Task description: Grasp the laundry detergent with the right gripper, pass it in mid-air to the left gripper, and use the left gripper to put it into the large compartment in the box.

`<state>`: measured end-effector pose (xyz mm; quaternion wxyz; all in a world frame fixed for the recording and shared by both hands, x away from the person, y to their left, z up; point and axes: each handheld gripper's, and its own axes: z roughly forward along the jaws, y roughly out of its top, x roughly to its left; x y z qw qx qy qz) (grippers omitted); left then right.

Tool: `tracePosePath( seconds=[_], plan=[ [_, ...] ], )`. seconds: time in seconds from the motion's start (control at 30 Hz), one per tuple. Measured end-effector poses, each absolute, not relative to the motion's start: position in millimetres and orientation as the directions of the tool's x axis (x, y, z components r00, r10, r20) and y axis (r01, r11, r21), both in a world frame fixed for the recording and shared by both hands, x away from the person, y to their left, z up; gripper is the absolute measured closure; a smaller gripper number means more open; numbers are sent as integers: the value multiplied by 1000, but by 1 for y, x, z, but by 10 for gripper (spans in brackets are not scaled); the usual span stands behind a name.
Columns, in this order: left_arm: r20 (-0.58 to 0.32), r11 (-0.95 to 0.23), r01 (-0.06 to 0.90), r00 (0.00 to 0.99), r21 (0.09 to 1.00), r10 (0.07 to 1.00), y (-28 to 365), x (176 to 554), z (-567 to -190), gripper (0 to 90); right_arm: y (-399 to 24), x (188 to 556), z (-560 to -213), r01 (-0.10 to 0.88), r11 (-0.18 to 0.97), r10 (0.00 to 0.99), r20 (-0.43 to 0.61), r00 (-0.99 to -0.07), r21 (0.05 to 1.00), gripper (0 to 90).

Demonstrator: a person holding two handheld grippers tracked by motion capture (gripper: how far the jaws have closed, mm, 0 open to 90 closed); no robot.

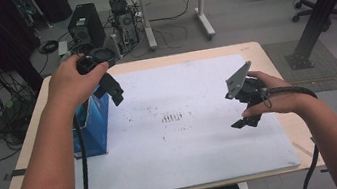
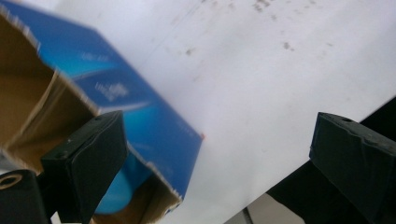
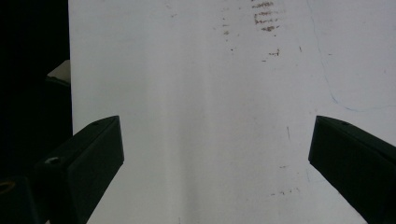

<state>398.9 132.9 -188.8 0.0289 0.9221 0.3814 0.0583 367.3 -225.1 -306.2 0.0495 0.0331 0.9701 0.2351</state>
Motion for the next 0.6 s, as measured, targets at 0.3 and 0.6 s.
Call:
tracePosePath(
  seconds=[0.3,0.6],
  plan=[
    [47,-825,561,824,58,564,106,396,-182,48,-230,366,-301,38,889,86,-84,-993,457,33],
    [26,-907,420,907,39,421,92,386,-188,49,-226,366,-305,29,899,66,-70,-995,437,33]
  ],
)
